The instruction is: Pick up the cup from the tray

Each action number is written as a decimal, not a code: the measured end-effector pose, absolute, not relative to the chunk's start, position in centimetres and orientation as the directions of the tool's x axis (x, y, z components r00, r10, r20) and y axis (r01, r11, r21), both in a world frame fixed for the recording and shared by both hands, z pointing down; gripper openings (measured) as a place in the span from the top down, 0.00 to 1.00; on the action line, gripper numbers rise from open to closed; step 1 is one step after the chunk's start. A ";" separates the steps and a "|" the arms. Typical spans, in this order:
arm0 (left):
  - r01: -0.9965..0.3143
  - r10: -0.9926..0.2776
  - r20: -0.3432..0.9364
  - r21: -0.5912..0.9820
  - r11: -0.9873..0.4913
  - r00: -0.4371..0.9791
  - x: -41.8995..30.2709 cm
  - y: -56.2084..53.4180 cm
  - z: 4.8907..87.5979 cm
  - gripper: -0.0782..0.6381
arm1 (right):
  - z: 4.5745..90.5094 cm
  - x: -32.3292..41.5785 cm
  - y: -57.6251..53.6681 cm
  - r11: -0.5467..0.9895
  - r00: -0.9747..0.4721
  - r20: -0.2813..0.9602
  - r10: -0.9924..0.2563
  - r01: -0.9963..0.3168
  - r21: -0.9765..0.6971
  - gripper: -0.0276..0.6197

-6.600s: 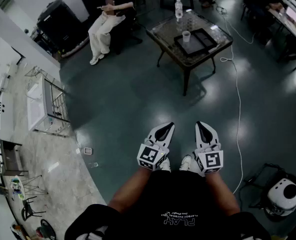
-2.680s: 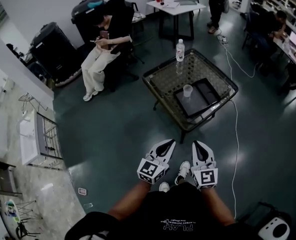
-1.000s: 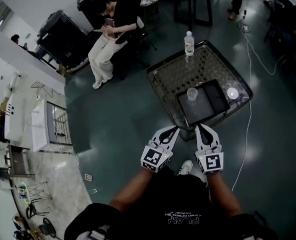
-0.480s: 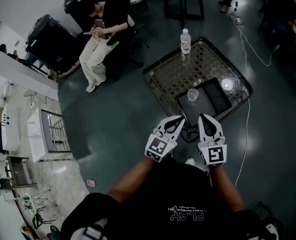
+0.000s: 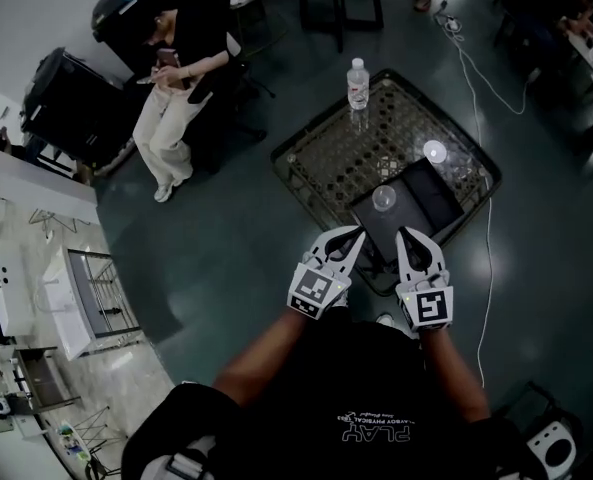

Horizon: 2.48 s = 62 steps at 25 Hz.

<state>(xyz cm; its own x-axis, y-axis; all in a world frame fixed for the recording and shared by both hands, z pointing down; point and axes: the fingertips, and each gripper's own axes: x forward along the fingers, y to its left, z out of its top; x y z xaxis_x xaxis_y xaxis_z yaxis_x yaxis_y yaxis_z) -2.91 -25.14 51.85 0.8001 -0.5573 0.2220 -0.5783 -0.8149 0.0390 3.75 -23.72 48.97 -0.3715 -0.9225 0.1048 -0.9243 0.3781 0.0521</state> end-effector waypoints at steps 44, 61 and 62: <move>-0.432 -0.370 0.490 0.016 -0.902 0.790 3.2 -33.5 70.4 0.46 | 59.7 7.2 -28.4 0.160 -0.193 0.276 -0.942 -0.978 -0.137 0.94; -0.427 -0.352 0.594 -0.015 -0.904 0.724 6.0 -35.5 74.3 0.45 | 59.1 8.8 -28.4 0.149 -0.185 0.219 -0.958 -0.974 -0.174 0.94; -0.428 -0.355 0.596 -0.021 -0.904 0.720 6.0 -35.5 74.3 0.45 | 59.1 8.9 -28.4 0.148 -0.185 0.218 -0.958 -0.974 -0.174 0.94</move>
<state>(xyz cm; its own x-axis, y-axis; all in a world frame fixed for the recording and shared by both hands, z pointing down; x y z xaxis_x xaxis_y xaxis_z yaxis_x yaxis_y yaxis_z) 5.96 -35.54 74.32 0.7202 -0.3548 0.5962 -0.4280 -0.9036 -0.0208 8.89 -28.40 59.15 -0.1849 -0.9582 0.2181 -0.9735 0.1483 -0.1740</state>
